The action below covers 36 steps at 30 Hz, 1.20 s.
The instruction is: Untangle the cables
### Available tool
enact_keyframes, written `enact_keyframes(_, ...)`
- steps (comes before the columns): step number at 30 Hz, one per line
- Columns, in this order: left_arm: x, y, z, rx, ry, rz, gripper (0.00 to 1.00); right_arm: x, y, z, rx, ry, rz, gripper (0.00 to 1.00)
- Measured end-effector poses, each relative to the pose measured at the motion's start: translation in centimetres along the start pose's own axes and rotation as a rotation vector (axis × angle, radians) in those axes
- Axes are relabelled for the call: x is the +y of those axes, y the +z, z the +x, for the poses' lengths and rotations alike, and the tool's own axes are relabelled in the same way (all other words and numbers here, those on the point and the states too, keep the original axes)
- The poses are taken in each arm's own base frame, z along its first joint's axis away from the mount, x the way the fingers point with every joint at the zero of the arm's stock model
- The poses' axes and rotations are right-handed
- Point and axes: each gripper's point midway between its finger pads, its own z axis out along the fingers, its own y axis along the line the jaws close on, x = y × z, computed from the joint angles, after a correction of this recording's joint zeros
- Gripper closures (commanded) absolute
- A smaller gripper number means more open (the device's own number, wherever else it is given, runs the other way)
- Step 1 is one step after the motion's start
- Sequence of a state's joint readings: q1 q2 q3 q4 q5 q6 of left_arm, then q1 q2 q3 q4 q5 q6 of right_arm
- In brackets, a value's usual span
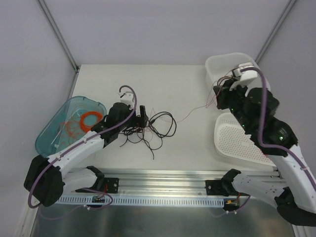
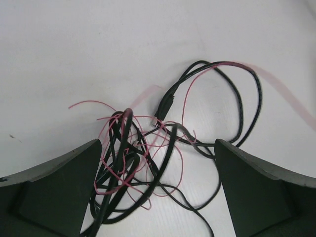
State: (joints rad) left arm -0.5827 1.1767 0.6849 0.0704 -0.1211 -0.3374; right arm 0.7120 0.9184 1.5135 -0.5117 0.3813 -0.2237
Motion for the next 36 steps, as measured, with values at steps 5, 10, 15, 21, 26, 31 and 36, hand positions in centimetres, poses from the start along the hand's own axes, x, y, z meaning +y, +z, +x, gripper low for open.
enact_keyframes(5, -1.3, -4.0, -3.7, -0.100, 0.036, 0.070, 0.01, 1.0, 2.4, 11.6, 0.294, -0.033, 0.007, 0.99)
enact_keyframes(10, -2.2, -8.4, -8.0, -0.215, 0.111, 0.110, 0.01, 0.0, 1.8, 24.9, 0.635, -0.038, 0.102, 0.80)
enact_keyframes(15, -1.3, -10.2, -9.0, -0.264, 0.199, 0.081, 0.01, -1.9, -1.2, 33.4, 0.922, -0.033, 0.256, 0.47)
enact_keyframes(21, 0.9, -8.1, -5.5, -0.155, 0.236, -0.002, 0.01, 0.3, -1.9, 33.7, 0.931, -0.047, 0.175, 0.36)
enact_keyframes(26, 3.1, -6.6, -3.6, -0.083, 0.242, -0.104, 0.01, 6.3, 0.3, 29.7, 0.794, 0.012, -0.055, 0.35)
enact_keyframes(31, 5.0, -5.7, -3.1, -0.053, 0.231, -0.199, 0.01, 12.6, 2.9, 27.9, 0.717, 0.100, -0.266, 0.34)
enact_keyframes(36, 5.7, -4.6, -2.0, -0.001, 0.217, -0.222, 0.01, 16.9, 5.1, 31.1, 0.781, 0.120, -0.370, 0.35)
